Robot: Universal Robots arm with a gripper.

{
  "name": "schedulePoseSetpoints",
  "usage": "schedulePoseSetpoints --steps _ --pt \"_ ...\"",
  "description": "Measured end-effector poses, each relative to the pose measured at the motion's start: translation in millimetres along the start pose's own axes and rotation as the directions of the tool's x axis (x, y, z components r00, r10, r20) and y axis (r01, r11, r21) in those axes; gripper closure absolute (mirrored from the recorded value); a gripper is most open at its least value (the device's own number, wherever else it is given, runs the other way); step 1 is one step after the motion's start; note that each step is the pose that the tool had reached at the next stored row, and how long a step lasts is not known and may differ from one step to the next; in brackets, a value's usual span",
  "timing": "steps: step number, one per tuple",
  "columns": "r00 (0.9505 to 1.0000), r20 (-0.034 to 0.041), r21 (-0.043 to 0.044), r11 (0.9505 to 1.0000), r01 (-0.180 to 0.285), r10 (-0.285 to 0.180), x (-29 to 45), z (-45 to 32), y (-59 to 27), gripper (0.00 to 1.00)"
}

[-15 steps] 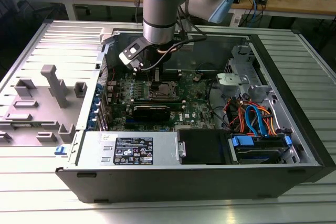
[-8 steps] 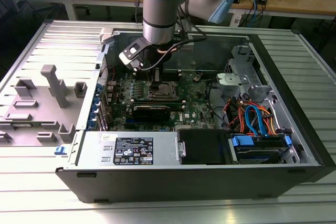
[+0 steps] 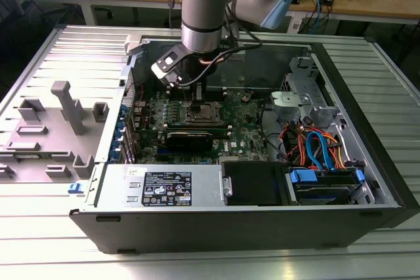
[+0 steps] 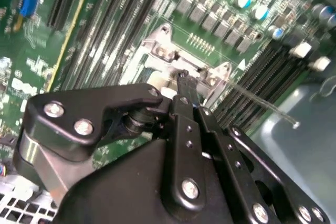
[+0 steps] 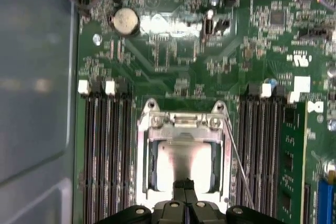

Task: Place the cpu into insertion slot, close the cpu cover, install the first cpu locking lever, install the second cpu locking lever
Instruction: 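Close the cpu cover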

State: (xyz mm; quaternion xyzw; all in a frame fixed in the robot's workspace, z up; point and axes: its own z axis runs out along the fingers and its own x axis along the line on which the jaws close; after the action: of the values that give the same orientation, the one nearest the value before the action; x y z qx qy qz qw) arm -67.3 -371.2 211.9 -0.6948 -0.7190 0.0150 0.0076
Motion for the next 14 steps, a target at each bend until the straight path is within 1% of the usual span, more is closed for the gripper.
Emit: schedulePoseSetpoints --steps 2,4,14 --pt "1.0000 0.0001 0.0002 1.0000 0.000 0.000 -0.3 -0.3 8.5 0.89" --pt "1.0000 0.0001 0.0002 1.0000 0.000 0.000 -0.5 -0.4 12.1 0.89" --pt "1.0000 0.0000 0.0001 1.0000 0.000 0.000 -0.5 -0.4 13.2 0.89"
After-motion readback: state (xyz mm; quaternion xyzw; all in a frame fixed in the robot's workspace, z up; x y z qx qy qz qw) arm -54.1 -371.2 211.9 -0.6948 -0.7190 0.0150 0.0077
